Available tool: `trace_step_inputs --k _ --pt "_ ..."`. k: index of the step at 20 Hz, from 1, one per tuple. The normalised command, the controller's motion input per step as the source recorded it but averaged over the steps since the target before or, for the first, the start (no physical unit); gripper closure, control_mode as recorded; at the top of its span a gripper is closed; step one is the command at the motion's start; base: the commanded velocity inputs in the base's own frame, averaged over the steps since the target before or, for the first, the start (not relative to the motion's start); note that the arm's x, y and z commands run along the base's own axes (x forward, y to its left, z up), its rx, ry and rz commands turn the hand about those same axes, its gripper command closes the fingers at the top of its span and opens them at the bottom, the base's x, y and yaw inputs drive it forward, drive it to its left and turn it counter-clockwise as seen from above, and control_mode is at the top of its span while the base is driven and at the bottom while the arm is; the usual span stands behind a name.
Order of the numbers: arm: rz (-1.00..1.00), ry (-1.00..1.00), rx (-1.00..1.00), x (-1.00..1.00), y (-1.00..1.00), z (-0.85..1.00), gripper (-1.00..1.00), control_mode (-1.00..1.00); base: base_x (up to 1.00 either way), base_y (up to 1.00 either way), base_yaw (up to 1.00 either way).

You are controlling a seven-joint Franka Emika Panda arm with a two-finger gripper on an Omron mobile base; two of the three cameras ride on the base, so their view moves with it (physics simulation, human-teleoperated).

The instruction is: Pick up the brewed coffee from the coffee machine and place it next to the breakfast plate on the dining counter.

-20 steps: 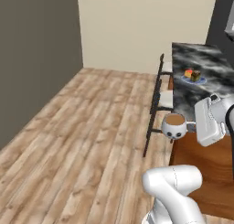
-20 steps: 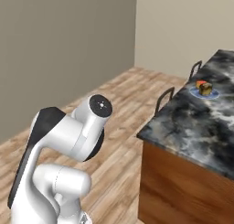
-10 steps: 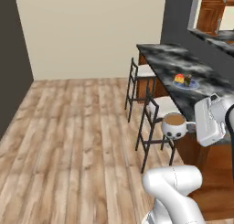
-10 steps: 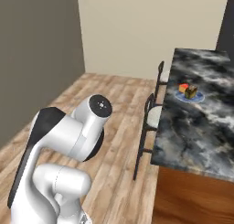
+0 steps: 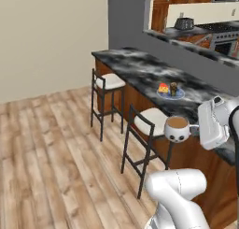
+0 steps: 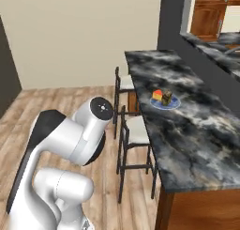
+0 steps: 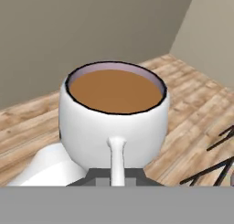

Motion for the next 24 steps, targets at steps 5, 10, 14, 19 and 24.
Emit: trace_step_inputs --k 5,10,14,19,24 --pt "0.0 0.0 0.0 0.0 0.0 0.0 1.0 1.0 0.79 0.44 -0.62" --pt "0.0 0.0 0.0 0.0 0.0 0.0 1.0 1.0 0.78 0.45 -0.62" --pt "0.0 0.0 0.0 0.0 0.0 0.0 1.0 1.0 0.76 0.57 -0.62" --pt "0.0 0.0 0.0 0.0 0.0 0.0 1.0 1.0 0.62 0.55 -0.62" --pt "0.0 0.0 0.0 0.0 0.0 0.0 1.0 1.0 0.54 0.43 -0.61"
